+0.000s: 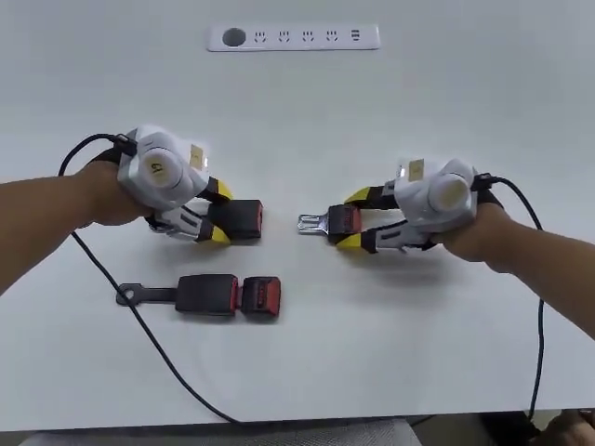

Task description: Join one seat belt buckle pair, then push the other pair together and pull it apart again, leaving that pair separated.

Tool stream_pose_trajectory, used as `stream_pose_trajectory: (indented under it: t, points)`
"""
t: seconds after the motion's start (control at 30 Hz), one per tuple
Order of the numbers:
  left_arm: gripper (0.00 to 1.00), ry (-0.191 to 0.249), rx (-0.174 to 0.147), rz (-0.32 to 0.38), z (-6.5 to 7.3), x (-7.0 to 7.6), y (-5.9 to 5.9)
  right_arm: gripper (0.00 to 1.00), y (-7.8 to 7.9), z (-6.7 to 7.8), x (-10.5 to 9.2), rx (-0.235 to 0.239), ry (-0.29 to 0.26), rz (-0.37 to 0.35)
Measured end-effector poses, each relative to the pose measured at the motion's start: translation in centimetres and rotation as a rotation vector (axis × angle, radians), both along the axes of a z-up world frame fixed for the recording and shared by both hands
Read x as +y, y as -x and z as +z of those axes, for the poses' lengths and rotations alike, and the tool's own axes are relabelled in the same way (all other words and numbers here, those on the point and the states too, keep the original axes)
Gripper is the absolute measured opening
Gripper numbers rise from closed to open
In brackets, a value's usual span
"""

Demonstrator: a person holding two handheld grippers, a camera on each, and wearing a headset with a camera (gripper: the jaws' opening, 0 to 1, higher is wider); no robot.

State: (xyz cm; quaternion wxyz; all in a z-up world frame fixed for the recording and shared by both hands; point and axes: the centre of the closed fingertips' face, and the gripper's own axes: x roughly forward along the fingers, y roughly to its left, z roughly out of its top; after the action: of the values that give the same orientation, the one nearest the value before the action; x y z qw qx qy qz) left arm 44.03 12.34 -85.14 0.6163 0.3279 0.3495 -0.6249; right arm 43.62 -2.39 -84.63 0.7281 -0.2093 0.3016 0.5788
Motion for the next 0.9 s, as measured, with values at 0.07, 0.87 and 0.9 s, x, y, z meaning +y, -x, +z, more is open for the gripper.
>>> stream_pose_trajectory:
  t: [0.07, 0.87, 0.9]
  points:
    - [0.34, -0.001, 0.0, 0.001, 0.0, 0.0, 0.0, 0.37, -0.1, 0.0, -0.4, -0.008, -0.003, -0.001]
    - [0.34, -0.018, -0.001, -0.002, -0.1, 0.0, 0.0, 0.38, 0.1, -0.1, -5.6, -0.009, 0.046, -0.032]
    - [0.34, -0.018, -0.001, -0.002, -0.1, 0.0, 0.1, 0.37, 0.2, -0.1, -5.8, -0.009, 0.047, -0.034]
